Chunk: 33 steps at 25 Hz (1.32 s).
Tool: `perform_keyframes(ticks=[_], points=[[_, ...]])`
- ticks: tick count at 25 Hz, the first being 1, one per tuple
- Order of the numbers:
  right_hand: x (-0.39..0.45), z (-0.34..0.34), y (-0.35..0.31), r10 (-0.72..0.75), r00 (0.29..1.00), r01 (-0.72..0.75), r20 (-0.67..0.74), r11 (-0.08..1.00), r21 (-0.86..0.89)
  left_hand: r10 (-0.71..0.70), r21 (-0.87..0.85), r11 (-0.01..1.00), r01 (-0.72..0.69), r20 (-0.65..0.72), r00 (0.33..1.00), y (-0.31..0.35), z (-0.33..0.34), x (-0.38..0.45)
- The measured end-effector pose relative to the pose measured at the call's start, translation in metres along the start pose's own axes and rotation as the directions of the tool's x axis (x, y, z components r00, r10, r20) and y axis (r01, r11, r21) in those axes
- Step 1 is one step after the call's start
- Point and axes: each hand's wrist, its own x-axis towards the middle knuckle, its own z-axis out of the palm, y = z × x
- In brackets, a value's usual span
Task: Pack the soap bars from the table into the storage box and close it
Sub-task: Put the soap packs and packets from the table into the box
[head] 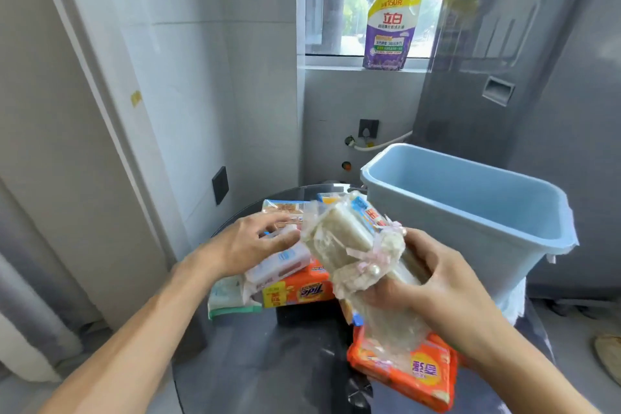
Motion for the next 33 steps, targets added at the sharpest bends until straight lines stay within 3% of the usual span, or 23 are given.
perform_keyframes(ticks=[2, 4, 6, 9, 12, 14, 20, 23, 25, 29, 33], points=[[0.003, -0.024, -0.002, 0.048, 0.995, -0.033, -0.088, 0.987, 0.158, -0.038, -0.106, 0.994, 0.015, -0.213, 0.976, 0.019, -0.008, 0.005], [0.004, -0.049, -0.003, 0.1, 0.987, -0.055, -0.126, 0.945, 0.321, -0.044, -0.117, 0.993, -0.007, -0.424, 0.904, 0.051, -0.005, 0.02], [0.005, -0.071, -0.003, 0.141, 0.981, -0.068, -0.133, 0.893, 0.446, -0.026, -0.071, 0.997, -0.01, -0.494, 0.869, 0.092, 0.015, 0.047], [0.002, -0.098, 0.002, 0.189, 0.964, -0.056, -0.188, 0.831, 0.553, -0.152, -0.08, 0.988, 0.132, -0.362, 0.92, 0.132, 0.056, 0.097], [-0.004, -0.112, 0.006, 0.222, 0.961, -0.081, -0.164, 0.795, 0.602, -0.371, -0.355, 0.886, 0.298, -0.159, 0.915, 0.138, 0.079, 0.125], [-0.006, -0.118, 0.007, 0.249, 0.957, -0.099, -0.148, 0.761, 0.641, -0.402, -0.478, 0.831, 0.286, -0.16, 0.902, 0.134, 0.086, 0.124], [0.005, -0.135, -0.002, 0.155, 0.972, 0.006, -0.178, 0.738, 0.675, -0.339, -0.537, 0.829, 0.157, -0.258, 0.905, 0.113, 0.089, 0.091], [0.033, -0.139, -0.006, 0.212, 0.972, -0.127, -0.102, 0.839, 0.529, -0.313, -0.517, 0.844, 0.145, -0.256, 0.915, 0.113, 0.088, 0.087], [0.061, -0.13, -0.005, 0.327, 0.939, -0.286, -0.102, 0.913, 0.291, -0.306, -0.51, 0.849, 0.138, -0.261, 0.916, 0.114, 0.089, 0.086], [0.112, -0.1, 0.008, 0.55, 0.825, -0.543, -0.127, 0.835, 0.089, -0.256, -0.431, 0.894, 0.125, -0.261, 0.931, 0.11, 0.092, 0.081], [0.144, -0.068, 0.038, 0.585, 0.748, -0.654, -0.314, 0.732, -0.192, -0.147, -0.27, 0.96, 0.072, -0.267, 0.952, 0.108, 0.099, 0.079]])
